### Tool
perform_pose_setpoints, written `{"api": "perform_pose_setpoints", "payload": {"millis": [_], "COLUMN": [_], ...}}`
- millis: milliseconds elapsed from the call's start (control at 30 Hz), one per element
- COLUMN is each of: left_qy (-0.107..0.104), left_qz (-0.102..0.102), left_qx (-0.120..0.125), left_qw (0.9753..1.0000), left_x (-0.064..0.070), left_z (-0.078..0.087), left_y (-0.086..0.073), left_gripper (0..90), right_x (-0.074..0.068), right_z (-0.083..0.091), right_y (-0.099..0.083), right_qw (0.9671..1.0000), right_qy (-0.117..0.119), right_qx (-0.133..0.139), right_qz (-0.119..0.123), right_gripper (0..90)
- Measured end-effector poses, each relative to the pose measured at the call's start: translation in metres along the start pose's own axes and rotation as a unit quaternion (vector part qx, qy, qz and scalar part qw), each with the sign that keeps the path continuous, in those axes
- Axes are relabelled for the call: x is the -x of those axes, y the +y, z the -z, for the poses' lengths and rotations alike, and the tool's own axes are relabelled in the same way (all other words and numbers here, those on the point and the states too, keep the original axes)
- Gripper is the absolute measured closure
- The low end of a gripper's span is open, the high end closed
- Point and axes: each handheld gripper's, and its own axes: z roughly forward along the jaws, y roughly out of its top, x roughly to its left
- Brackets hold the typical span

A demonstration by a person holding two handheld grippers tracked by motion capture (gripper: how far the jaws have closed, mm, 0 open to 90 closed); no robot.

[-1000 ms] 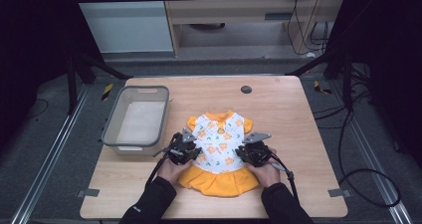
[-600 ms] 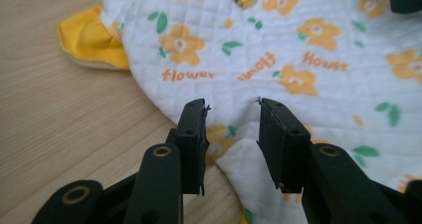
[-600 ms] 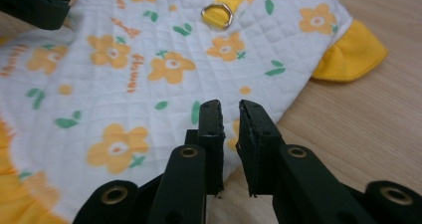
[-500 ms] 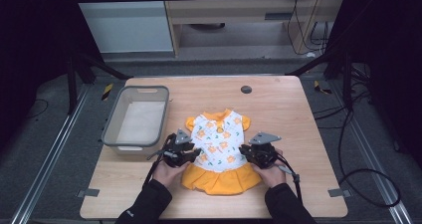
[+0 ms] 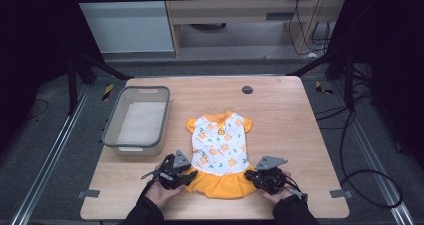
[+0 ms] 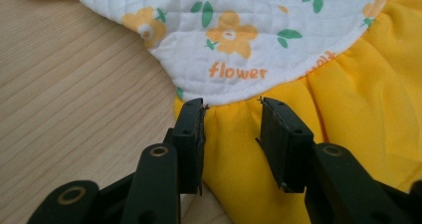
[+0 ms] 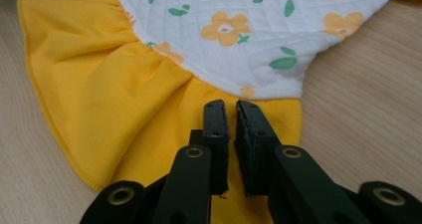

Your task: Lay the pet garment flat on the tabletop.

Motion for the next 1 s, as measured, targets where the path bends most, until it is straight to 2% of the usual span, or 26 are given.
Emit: {"api": "perform_pose_setpoints", "payload": {"millis": [133,200,233,267,333,367,433,467,633,667,733,767,867,1000], "left_qy": [0.003,0.003,0.006,0.01,0.02,0.021,0.028,0.03,0.039,0.042,0.053,0.055,0.063,0.078], "left_qz": [0.0,0.009,0.012,0.014,0.016,0.018,0.022,0.025,0.049,0.054,0.064,0.07,0.094,0.104], "left_qx": [0.005,0.02,0.029,0.038,0.055,0.061,0.071,0.072,0.076,0.076,0.077,0.078,0.083,0.081], "left_qw": [1.0,0.9998,0.9995,0.9991,0.9981,0.9977,0.9969,0.9966,0.9951,0.9948,0.9936,0.993,0.9901,0.9882], "left_x": [0.001,0.0,0.0,-0.001,-0.003,-0.004,-0.007,-0.009,-0.022,-0.027,-0.033,-0.036,-0.048,-0.061], "left_z": [0.005,0.011,0.015,0.02,0.028,0.032,0.039,0.042,0.056,0.059,0.065,0.067,0.074,0.08], "left_y": [-0.001,-0.001,-0.002,-0.003,-0.007,-0.009,-0.015,-0.017,-0.034,-0.038,-0.045,-0.048,-0.059,-0.071], "left_gripper": [55.2,50.2,50.2,45.7,43.9,40.7,39.6,38.1,32.6,30.6,30.5,30.3,27.9,25.1], "right_x": [-0.005,-0.003,-0.003,0.0,0.002,0.007,0.01,0.012,0.028,0.035,0.038,0.043,0.054,0.065], "right_z": [0.004,0.012,0.012,0.019,0.023,0.029,0.032,0.035,0.049,0.054,0.056,0.058,0.064,0.07], "right_y": [-0.002,0.0,0.0,0.002,0.003,0.002,0.001,0.0,-0.007,-0.011,-0.013,-0.016,-0.024,-0.032], "right_qw": [0.9999,0.9998,0.9998,0.9993,0.9989,0.9976,0.9969,0.9962,0.9908,0.9879,0.9869,0.9849,0.9818,0.9778], "right_qy": [0.011,0.012,0.012,0.002,-0.002,-0.019,-0.025,-0.032,-0.068,-0.087,-0.094,-0.104,-0.117,-0.138], "right_qx": [0.0,0.017,0.017,0.036,0.046,0.065,0.071,0.076,0.103,0.109,0.11,0.112,0.108,0.104], "right_qz": [-0.004,-0.006,-0.006,-0.007,-0.012,-0.017,-0.021,-0.026,-0.057,-0.067,-0.071,-0.081,-0.104,-0.118], "right_gripper": [81.6,80.1,80.1,78.3,77.1,72.9,71.2,67.6,56.9,52.0,50.4,48.0,46.5,41.5]}}
